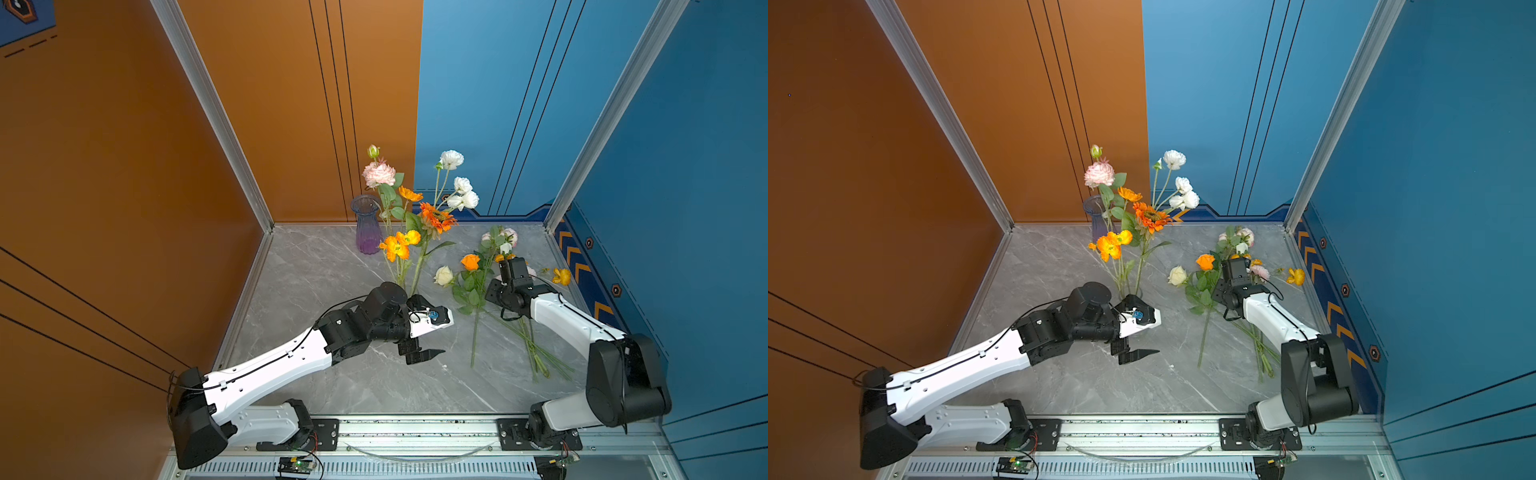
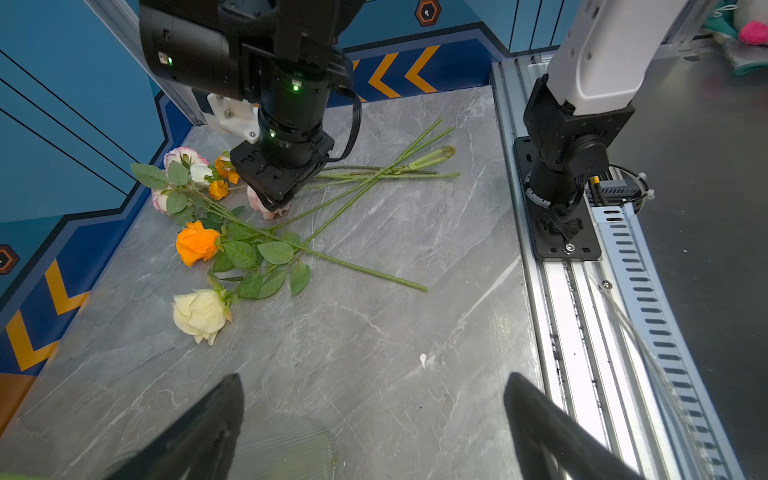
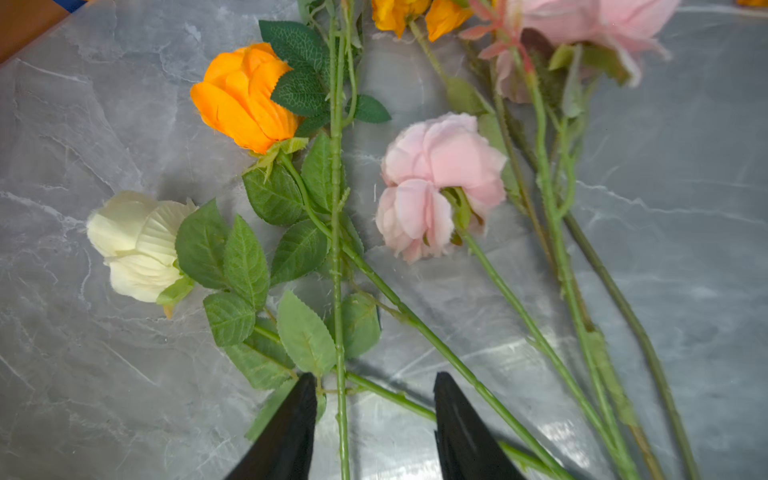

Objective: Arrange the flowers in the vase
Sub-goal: 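Lower the right gripper onto pink rose stems in the pile and close it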

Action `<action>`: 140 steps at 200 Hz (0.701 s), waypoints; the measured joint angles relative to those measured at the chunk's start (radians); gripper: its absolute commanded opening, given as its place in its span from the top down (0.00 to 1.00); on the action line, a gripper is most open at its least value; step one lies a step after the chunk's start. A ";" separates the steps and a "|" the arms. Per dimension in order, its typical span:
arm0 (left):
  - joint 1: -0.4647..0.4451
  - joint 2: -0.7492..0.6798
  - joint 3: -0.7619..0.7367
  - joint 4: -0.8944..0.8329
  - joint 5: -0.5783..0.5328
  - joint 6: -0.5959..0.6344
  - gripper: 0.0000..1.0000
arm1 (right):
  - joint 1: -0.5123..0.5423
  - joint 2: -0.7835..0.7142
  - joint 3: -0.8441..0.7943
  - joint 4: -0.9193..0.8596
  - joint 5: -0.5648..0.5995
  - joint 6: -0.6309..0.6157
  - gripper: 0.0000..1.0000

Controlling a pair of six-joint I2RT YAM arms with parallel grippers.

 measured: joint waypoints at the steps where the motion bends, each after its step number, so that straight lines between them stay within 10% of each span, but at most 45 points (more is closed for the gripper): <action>1: 0.000 0.000 0.000 0.000 0.000 0.000 0.02 | 0.000 0.004 0.001 0.002 0.000 0.000 0.57; 140: 0.000 -0.009 -0.023 0.005 -0.015 0.000 0.02 | 0.005 0.281 0.165 0.091 -0.006 0.034 0.67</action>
